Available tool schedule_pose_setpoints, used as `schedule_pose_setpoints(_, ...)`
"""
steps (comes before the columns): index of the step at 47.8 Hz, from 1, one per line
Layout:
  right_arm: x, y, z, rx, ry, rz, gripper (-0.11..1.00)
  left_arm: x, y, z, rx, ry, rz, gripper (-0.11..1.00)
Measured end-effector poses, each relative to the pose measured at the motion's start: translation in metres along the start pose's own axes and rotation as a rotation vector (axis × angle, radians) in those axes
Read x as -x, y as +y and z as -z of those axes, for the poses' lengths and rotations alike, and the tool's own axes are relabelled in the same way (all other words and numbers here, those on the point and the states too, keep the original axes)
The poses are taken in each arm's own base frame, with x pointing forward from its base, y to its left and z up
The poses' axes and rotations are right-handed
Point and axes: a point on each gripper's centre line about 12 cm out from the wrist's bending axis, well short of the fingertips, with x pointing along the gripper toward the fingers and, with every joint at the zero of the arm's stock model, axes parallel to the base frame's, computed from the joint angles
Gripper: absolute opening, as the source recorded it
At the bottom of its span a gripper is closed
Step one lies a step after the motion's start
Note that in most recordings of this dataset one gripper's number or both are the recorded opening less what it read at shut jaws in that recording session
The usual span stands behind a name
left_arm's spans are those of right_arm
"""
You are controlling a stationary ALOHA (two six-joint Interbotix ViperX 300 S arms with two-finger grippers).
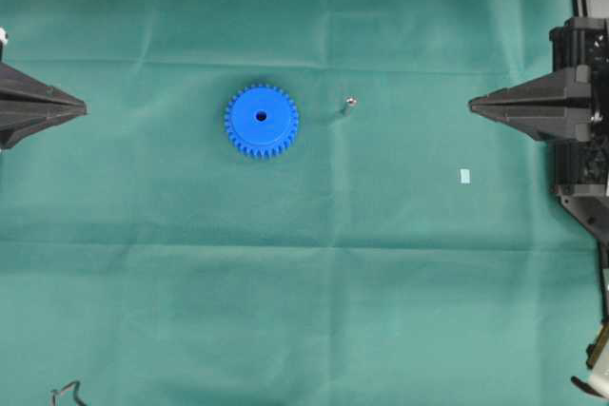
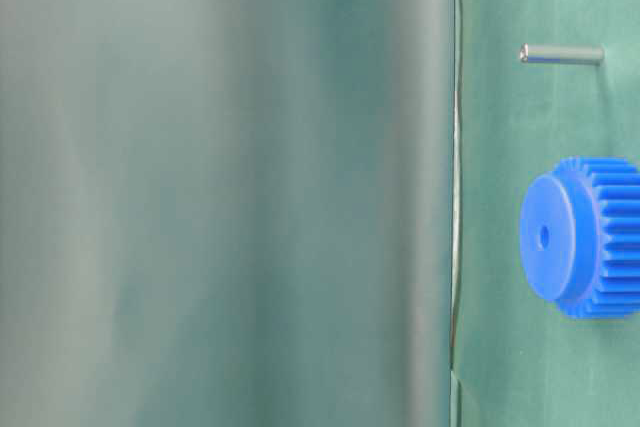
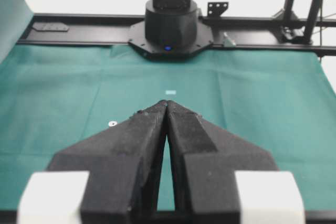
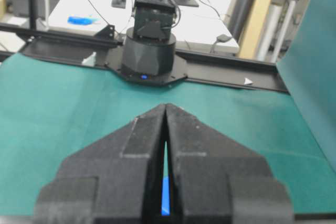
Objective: Insert the shaft into the center hole of the gear.
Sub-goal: 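Move the right gripper left over the upright silver shaft, fingers open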
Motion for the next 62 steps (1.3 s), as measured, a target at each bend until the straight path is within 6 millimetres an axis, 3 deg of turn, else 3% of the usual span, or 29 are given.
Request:
schedule_pose_setpoints(14,-0.003,-0.003,-0.002,-0.002,0.038,0.014,0.02,-0.001,0.0,-0.008,0.023,0.002,0.002,0.0)
schedule_pose_setpoints(25,-0.019,-0.016,0.002,-0.002,0.102,0.075,0.04,-0.001,0.0,-0.006,0.023,0.022,0.002,0.0)
schedule_pose_setpoints(31,-0.032,-0.025,0.006,-0.005,0.14,0.108,0.28,-0.001,0.0,-0.006,0.025,0.022,0.002,0.0)
schedule_pose_setpoints(38,-0.049,-0.032,0.02,-0.009,0.197,0.131,0.74,-0.001,0.0,-0.005,0.025,0.032,0.002,0.0)
schedule_pose_setpoints(42,-0.059,-0.037,0.033,-0.017,0.241,0.145,0.91,-0.001,0.0,-0.004,0.025,0.034,0.002,0.0)
schedule_pose_setpoints(62,-0.095,-0.066,0.114,-0.091,0.481,0.242,0.87,-0.001,0.0,-0.003,0.023,0.041,0.001,0.0)
